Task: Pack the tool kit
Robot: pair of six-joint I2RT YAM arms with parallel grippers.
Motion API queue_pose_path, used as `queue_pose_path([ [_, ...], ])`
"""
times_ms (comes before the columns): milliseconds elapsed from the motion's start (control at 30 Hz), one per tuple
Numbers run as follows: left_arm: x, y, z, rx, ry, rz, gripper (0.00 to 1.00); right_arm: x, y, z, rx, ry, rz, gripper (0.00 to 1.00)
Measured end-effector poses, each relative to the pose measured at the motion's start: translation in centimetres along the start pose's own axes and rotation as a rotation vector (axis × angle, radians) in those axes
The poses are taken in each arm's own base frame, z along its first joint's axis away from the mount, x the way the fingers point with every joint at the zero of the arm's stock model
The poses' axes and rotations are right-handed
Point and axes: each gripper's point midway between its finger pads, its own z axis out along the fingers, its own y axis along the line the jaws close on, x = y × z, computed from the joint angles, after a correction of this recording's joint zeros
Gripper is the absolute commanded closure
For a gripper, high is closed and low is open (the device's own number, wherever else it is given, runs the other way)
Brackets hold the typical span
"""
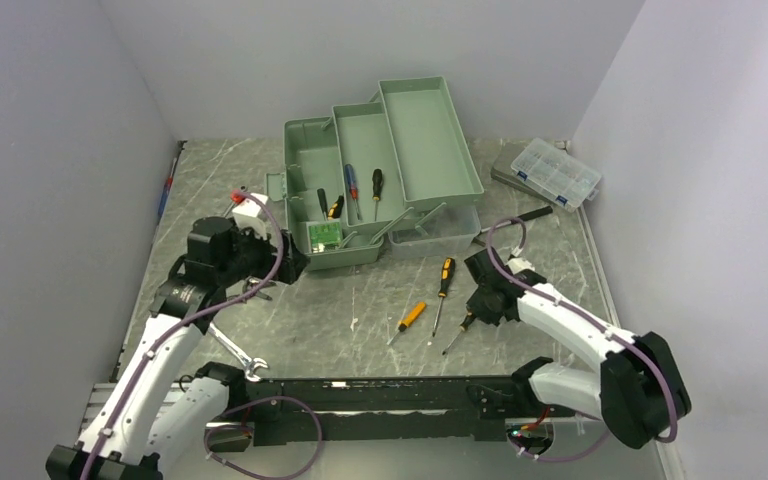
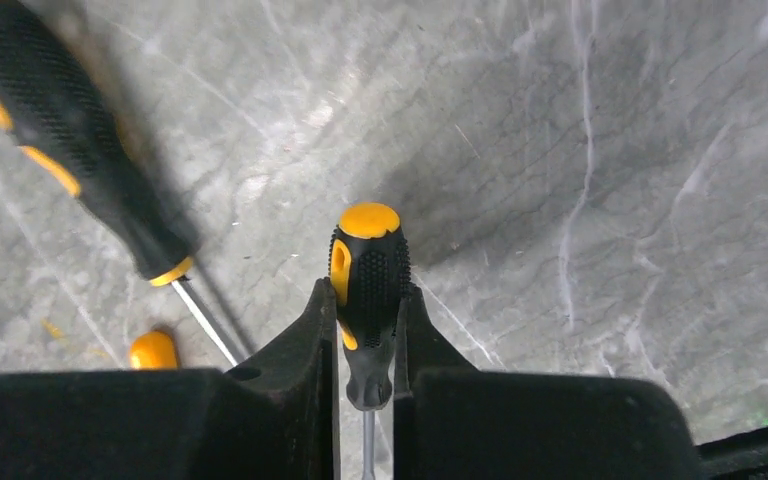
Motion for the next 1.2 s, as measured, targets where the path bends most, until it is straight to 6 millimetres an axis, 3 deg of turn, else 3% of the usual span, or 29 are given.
queue_pose_path([
  [133, 1.3, -3.1, 1.2, 0.099, 0.064, 0.014, 0.02, -2.6, 1.6, -2.8, -0.068, -0.08, -0.063, 1.0],
  [200, 2.1, -4.8, 1.7, 0.143, 0.094, 0.019, 0.02, -4.7, 3.8, -5.4, -0.167, -0.15, -0.091, 1.0],
  [300, 3.4, -8.1, 2.7, 0.216, 0.141, 0.028, 0.02, -8.3, 7.1, -10.9, -0.36, -0.294, -0.141, 1.0],
  [467, 6.3, -12.7, 4.1, 0.274, 0.214, 0.066, 0.02, -13.0, 10.7, -19.4, -0.599, -0.529, -0.215, 1.0],
  [667, 11.4, -16.1, 5.9, 0.27, 0.348, 0.168, 0.02, -17.8, 16.0, -26.5, -0.691, -0.694, -0.344, 1.0],
  [767, 12.8, -17.7, 6.7, 0.257, 0.38, 0.226, 0.02, -20.6, 20.5, -29.5, -0.713, -0.751, -0.427, 1.0],
  [833, 13.4, -18.8, 7.2, 0.25, 0.39, 0.261, 0.02, -22.1, 23.6, -30.2, -0.715, -0.772, -0.489, 1.0],
  [933, 13.7, -19.7, 7.9, 0.241, 0.394, 0.285, 0.02, -22.9, 26.6, -29.3, -0.701, -0.761, -0.567, 1.0],
  [1200, 13.9, -19.9, 10.4, 0.167, 0.411, 0.321, 0.03, -23.1, 30.2, -23.8, -0.642, -0.692, -0.723, 1.0],
])
